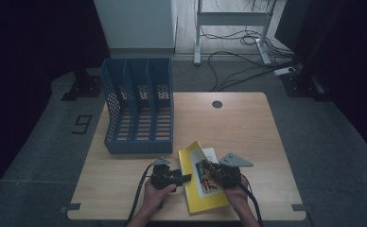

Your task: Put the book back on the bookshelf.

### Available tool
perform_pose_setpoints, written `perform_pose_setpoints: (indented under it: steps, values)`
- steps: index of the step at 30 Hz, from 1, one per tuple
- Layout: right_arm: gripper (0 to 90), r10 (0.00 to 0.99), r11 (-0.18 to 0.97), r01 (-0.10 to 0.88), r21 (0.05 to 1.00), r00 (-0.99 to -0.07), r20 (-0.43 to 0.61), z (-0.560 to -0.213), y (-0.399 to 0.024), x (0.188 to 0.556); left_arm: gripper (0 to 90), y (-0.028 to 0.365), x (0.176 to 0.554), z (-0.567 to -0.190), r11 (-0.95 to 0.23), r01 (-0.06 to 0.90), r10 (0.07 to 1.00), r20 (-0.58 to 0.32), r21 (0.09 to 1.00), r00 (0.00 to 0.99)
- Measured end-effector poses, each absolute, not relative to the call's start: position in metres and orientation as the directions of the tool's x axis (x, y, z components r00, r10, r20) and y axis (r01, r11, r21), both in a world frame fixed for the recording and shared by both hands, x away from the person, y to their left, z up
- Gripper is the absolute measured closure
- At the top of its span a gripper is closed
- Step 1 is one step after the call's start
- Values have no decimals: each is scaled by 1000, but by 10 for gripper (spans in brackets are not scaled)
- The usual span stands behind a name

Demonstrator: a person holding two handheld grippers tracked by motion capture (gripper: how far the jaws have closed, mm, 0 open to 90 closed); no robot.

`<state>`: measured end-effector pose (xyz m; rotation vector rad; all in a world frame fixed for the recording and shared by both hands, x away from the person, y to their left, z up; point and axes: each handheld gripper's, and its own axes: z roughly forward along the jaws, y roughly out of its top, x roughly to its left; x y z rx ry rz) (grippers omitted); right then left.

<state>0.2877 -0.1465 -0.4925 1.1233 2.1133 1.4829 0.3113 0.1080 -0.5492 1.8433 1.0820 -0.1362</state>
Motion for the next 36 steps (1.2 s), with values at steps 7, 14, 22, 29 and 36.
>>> perform_pose_setpoints:
  steps: [7, 14, 22, 29, 36]
  values:
    - [872, 775, 173, 477, 862, -606, 180, -505, -152, 297, 472, 107, 310, -549, -152, 719, 626, -497, 678, 601]
    - [864, 778, 175, 504, 846, -598, 195, -514, -157, 303, 511, 108, 309, -549, -137, 717, 629, -499, 684, 596]
    - [858, 768, 172, 503, 847, -607, 205, -512, -159, 302, 563, 111, 308, -546, -115, 715, 613, -517, 689, 597]
    - [852, 761, 179, 486, 856, -620, 193, -508, -158, 299, 591, 112, 307, -543, -107, 709, 603, -522, 697, 604]
    - [865, 747, 172, 443, 880, -641, 177, -501, -159, 294, 611, 115, 304, -535, -84, 698, 591, -529, 711, 609]
